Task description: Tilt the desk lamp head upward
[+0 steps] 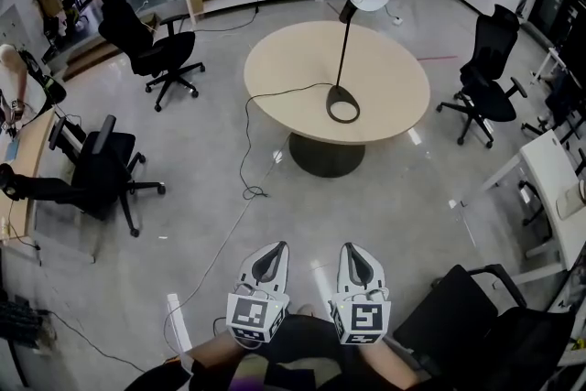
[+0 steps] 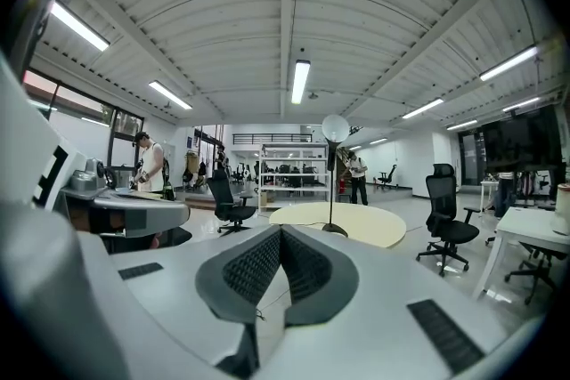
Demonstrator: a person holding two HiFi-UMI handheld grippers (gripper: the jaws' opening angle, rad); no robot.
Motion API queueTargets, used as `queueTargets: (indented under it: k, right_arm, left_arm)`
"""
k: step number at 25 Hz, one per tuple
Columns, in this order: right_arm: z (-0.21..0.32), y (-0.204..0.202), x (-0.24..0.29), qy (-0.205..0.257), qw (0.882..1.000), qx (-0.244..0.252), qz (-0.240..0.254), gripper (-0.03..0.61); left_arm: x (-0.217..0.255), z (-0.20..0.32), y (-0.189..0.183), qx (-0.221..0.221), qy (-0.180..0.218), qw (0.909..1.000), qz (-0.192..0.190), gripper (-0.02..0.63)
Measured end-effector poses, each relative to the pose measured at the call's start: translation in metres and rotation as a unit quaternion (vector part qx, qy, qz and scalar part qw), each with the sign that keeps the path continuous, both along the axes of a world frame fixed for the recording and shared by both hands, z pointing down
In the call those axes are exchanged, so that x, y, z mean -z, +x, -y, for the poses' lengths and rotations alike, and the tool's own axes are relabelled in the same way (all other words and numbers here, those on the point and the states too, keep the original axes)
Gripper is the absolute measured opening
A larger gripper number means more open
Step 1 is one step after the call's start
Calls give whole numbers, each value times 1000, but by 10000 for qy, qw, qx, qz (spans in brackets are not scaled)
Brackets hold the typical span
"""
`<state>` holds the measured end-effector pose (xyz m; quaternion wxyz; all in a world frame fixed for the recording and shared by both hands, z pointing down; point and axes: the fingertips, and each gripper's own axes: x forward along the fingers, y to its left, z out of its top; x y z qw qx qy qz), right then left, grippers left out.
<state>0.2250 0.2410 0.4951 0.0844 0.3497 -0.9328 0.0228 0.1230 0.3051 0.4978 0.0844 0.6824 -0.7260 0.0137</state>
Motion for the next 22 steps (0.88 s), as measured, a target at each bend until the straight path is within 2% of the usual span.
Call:
queueTargets:
  k: [22]
  right_arm:
    - [8, 5, 4, 18, 10000, 21, -27, 14]
  left_arm:
    - [5, 9, 5, -35, 13, 10000, 20, 47]
